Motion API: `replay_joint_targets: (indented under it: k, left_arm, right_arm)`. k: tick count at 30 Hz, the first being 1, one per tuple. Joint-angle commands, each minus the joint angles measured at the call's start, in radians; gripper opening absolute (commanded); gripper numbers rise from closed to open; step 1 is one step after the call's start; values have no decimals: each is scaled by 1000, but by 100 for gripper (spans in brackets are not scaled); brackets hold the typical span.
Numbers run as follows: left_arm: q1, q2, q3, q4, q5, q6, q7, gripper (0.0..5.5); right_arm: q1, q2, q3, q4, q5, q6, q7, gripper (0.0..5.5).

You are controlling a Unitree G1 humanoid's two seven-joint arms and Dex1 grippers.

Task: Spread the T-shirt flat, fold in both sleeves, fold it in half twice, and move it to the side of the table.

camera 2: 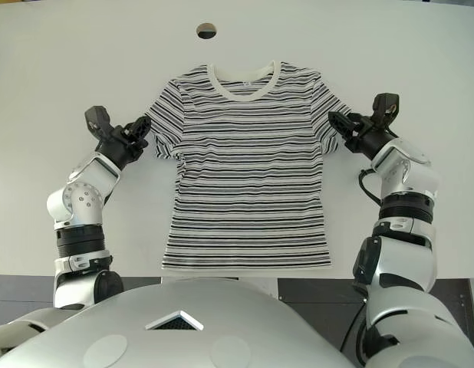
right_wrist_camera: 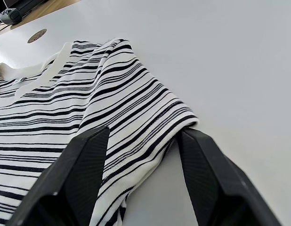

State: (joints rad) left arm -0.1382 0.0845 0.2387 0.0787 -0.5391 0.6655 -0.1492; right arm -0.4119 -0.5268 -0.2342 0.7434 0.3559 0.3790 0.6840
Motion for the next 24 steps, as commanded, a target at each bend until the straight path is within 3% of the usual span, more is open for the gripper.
replay_joint_targets:
  k: [1,4,12,24]
  left_arm:
    - [-18,-16,-15,83,20,9,0,184]
    - [-26,-19,-12,100,20,1,0,159]
    - [-26,-22,-20,85,14,5,-7,19]
    - [-21,-30,-17,53,11,-1,-10,13]
  right_arm:
    - [5,-1,-3,-2,-10,16,-5,263]
    - [4,3,-2,-6,-9,17,-5,263]
    - [7,4,-4,-14,-7,20,-6,263]
    - [4,4,-1,-8,-11,17,-4,263]
